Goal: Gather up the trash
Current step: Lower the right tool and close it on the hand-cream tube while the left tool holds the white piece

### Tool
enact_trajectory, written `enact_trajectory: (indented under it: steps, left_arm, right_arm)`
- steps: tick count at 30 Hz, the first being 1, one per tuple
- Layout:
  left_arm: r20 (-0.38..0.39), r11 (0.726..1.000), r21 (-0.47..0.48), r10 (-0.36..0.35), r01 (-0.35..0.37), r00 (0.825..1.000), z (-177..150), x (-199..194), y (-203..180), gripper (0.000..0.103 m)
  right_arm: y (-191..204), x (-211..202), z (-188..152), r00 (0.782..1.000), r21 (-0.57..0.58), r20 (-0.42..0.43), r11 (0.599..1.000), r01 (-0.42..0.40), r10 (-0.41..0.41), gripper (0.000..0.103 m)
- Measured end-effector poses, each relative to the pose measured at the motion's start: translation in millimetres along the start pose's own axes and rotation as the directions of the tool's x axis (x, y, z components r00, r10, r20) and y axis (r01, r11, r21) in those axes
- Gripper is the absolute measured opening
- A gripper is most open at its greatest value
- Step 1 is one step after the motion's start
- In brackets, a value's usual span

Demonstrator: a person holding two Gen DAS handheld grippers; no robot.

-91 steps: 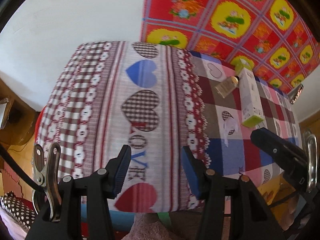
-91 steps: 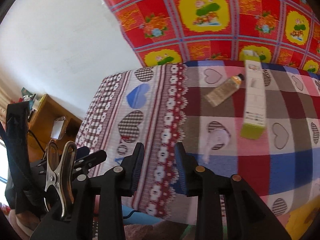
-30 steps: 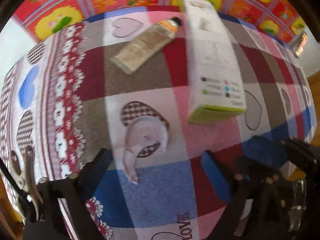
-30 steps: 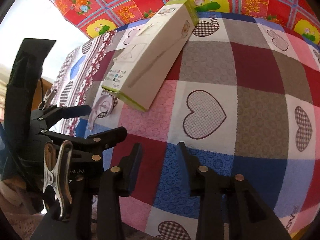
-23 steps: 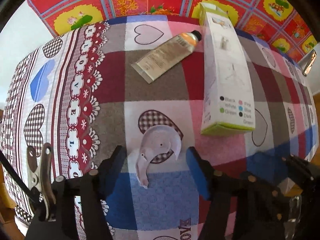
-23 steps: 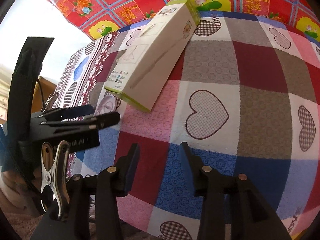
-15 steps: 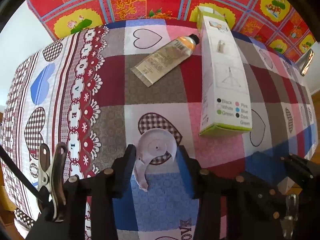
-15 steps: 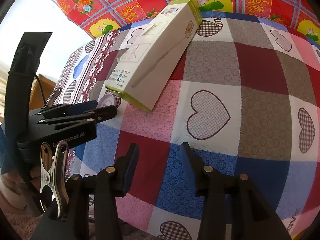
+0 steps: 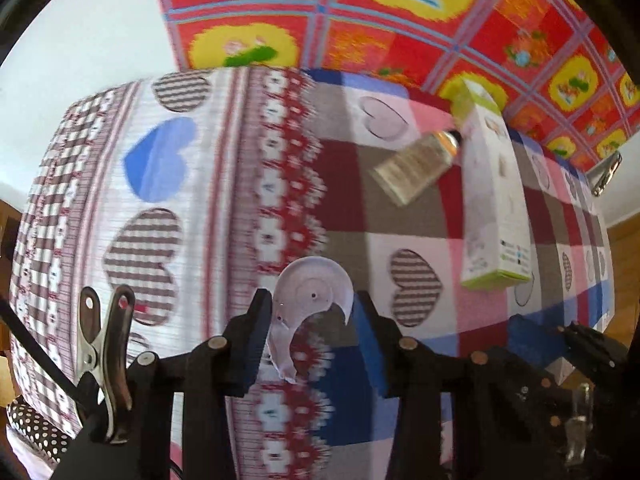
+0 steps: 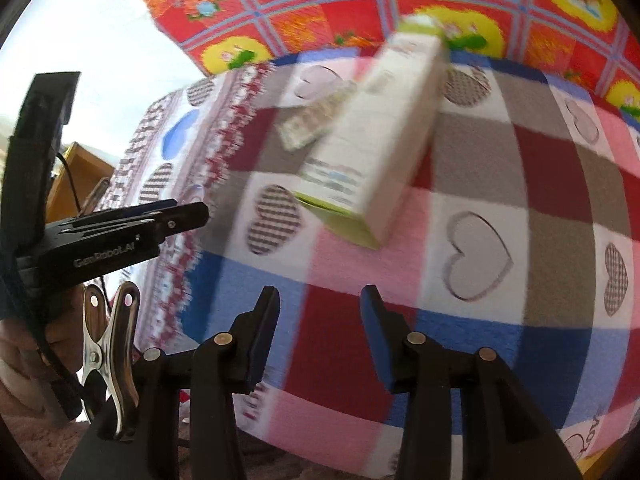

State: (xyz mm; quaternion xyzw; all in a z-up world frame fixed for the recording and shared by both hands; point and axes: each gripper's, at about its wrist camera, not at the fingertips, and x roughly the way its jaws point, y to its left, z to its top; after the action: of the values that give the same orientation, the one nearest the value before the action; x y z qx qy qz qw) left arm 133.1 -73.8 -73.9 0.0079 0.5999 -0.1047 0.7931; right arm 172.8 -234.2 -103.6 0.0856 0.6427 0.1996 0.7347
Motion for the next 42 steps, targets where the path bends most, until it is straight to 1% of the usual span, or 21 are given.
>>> enact_trajectory:
  steps: [5,6,11,15,17,23,26,30,32,34,35,38,42]
  left_arm:
    - [0.022,1.0,-0.007,0.004,-0.004,1.0,5,-12,37,0.044]
    - [0.023,1.0,0.011,-0.012,0.012,1.0,4,-15,45,0.044]
    - [0.029,1.0,-0.007,0.002,-0.001,1.0,5,-20,79,0.044]
    - [0.028,0.999,-0.034,-0.004,0.005,1.0,7,-19,104,0.044]
    - [0.031,0.999,-0.043,-0.01,0.012,0.999,8,-18,113,0.044]
    - [0.038,0.998,-0.063,-0.019,0.022,0.999,11,-16,135,0.044]
    - [0.042,0.997,-0.076,-0.025,0.028,0.999,11,-16,143,0.044]
    - [0.047,0.996,-0.086,-0.032,0.036,0.998,11,-16,151,0.044]
    - [0.047,0.995,-0.091,-0.035,0.04,0.998,11,-17,155,0.044]
    - [0.046,0.995,-0.095,-0.039,0.043,0.998,10,-18,160,0.044]
    - [0.046,0.994,-0.096,-0.039,0.044,0.998,10,-19,161,0.044]
    - [0.044,0.994,-0.1,-0.042,0.046,0.998,9,-19,166,0.044]
    - [0.041,0.994,-0.102,-0.045,0.049,0.998,9,-18,169,0.044]
  right_arm:
    - [37,2,16,1.0,-0.009,0.02,1.0,0.005,-0.005,0.044]
    - [44,5,20,1.0,-0.004,0.019,1.0,0.006,-0.006,0.044]
    - [59,20,44,1.0,0.071,0.02,0.997,0.013,-0.015,0.044]
    - [62,30,65,0.998,0.147,0.035,0.988,0.045,-0.051,0.044]
    - [64,37,77,0.996,0.18,0.037,0.981,0.076,-0.084,0.044]
    - [61,54,104,0.985,0.241,0.039,0.958,0.153,-0.167,0.044]
    - [57,60,112,0.975,0.271,0.03,0.941,0.203,-0.219,0.044]
    - [44,71,120,0.959,0.355,0.003,0.897,0.263,-0.283,0.045]
    - [41,73,125,0.941,0.38,0.003,0.87,0.312,-0.339,0.045]
    - [38,75,130,0.933,0.397,0.007,0.857,0.328,-0.36,0.05]
    - [37,76,133,0.926,0.398,0.009,0.851,0.344,-0.378,0.051]
    - [30,81,141,0.896,0.407,-0.006,0.817,0.407,-0.444,0.051]
    - [25,86,150,0.879,0.41,-0.01,0.799,0.439,-0.478,0.051]
